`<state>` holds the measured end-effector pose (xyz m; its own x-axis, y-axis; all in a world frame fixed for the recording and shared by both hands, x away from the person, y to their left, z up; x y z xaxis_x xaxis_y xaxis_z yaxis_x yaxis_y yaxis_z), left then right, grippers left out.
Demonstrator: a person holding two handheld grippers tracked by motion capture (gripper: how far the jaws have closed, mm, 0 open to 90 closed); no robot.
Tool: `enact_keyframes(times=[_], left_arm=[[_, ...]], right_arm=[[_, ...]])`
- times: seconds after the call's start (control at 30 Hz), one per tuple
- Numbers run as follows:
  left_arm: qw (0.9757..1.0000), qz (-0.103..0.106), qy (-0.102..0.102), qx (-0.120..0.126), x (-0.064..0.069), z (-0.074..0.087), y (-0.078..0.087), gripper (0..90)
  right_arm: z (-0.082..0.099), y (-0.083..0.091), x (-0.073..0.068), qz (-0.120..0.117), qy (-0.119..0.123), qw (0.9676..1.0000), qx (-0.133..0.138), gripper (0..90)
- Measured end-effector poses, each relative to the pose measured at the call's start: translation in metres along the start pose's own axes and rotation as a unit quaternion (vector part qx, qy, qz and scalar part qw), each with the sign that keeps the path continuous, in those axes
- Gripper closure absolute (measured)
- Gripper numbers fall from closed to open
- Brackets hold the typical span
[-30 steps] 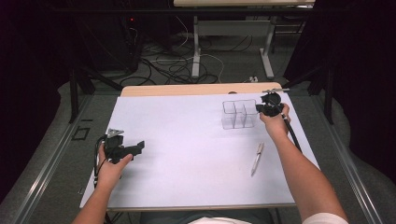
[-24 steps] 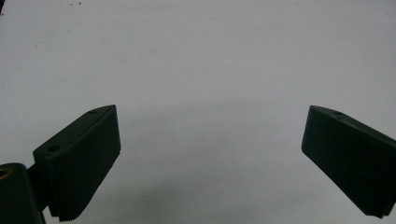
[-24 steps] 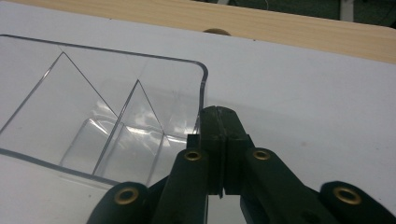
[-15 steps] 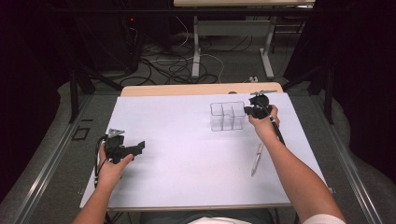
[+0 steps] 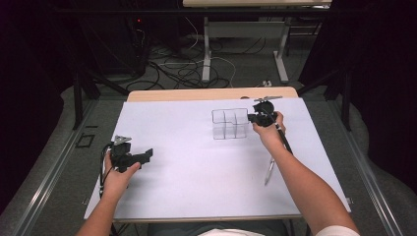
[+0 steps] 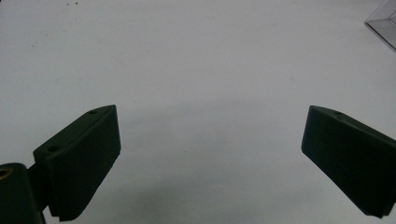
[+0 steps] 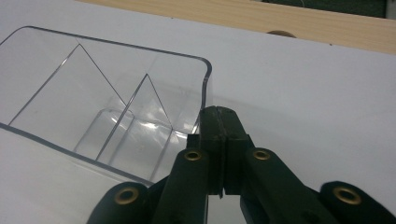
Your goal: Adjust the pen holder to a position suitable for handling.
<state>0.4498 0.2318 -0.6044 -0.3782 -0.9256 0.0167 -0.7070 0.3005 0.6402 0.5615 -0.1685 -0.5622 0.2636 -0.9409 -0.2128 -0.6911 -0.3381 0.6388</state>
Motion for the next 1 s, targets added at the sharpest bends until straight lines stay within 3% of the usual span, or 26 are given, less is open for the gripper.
enact_keyframes(times=[0.6, 0.87, 1.0], left_arm=[[1.0, 0.001, 0.0, 0.0, 0.0, 0.0, 0.0, 4.8], [1.0, 0.001, 0.001, 0.0, 0.0, 0.0, -0.001, 4.8], [1.0, 0.001, 0.002, 0.0, 0.0, 0.0, -0.001, 4.8]], right_arm=[[0.009, -0.012, -0.038, -0.03, 0.009, 0.9994, -0.018, 90.0], [0.014, -0.015, -0.05, -0.038, 0.023, 0.9987, -0.027, 90.0], [0.016, -0.015, -0.053, -0.042, 0.017, 0.9985, -0.031, 90.0]])
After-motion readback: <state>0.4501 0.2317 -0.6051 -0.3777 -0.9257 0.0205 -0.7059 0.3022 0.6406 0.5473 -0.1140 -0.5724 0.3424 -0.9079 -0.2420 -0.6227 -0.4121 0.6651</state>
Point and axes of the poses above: each handheld gripper's, and its own axes: y roughly backward along the jaws, z roughly out of its underside, x roughly to its right, the point moved 10 cm from there along -y, roughly forward along the jaws, and after that the axes turned 9 degrees about -y, right-handed, at the moved point
